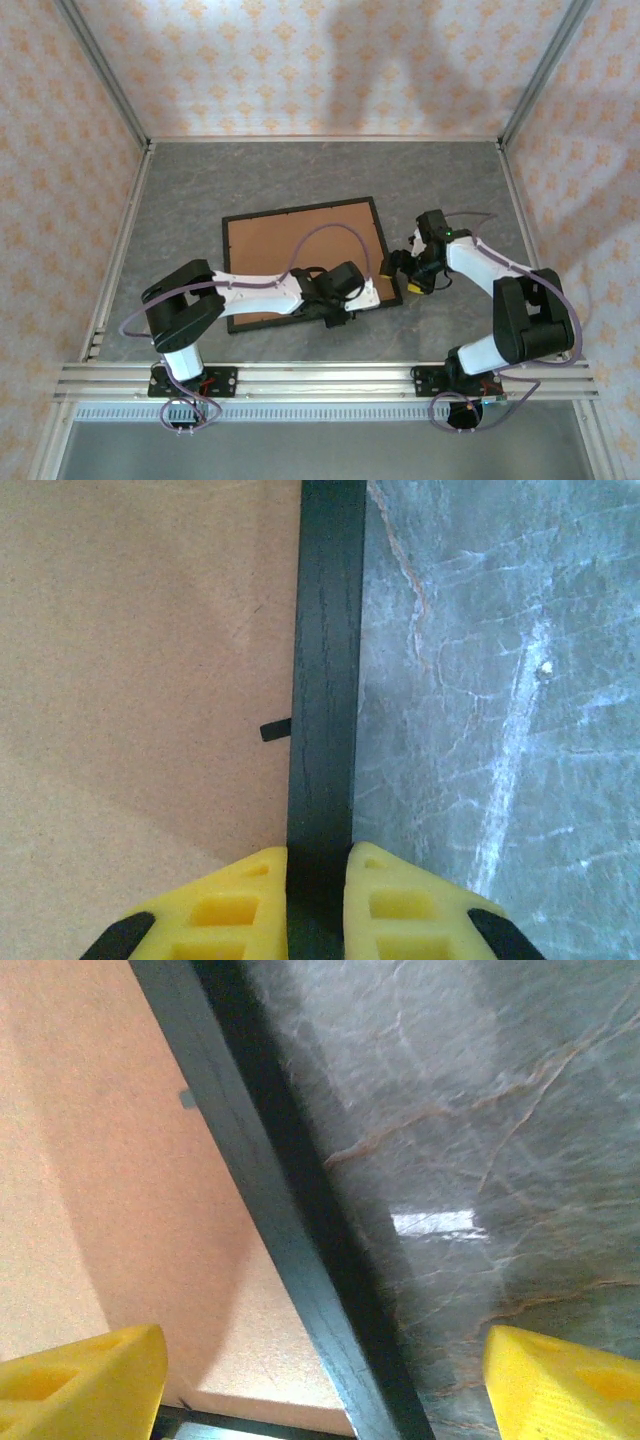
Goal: Put the photo into the frame
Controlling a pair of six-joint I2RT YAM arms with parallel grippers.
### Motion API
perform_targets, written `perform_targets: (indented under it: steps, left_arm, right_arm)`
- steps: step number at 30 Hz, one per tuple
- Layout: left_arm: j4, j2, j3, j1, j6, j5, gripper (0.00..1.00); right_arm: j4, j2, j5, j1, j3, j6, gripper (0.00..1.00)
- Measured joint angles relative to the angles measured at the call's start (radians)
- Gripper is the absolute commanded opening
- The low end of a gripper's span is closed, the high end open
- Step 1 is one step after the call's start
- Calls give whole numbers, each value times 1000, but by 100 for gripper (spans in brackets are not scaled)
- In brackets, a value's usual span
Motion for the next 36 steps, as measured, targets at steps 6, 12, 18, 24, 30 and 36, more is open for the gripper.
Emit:
perform_targets:
  steps: [6, 12, 18, 24, 30, 36]
  left_arm:
    - [36, -63, -22, 47, -27, 39, 14]
    - [46, -67, -25, 48, -36, 43, 15]
    - [53, -67, -43, 50, -52, 42, 16]
    - [60, -67, -55, 50, -53, 38, 20]
    - [72, -67, -59, 49, -60, 31, 28]
    - [91, -67, -65, 43, -72, -1, 51]
  right_arm:
    - [53, -15, -58, 8, -46, 21, 81]
    - [127, -31, -117, 16, -78, 65, 69]
    - [145, -36, -110, 16, -91, 79, 52]
    - [153, -37, -107, 16, -96, 78, 42]
    - [165, -39, -123, 16, -100, 71, 36]
    - [182, -39, -142, 16, -100, 71, 33]
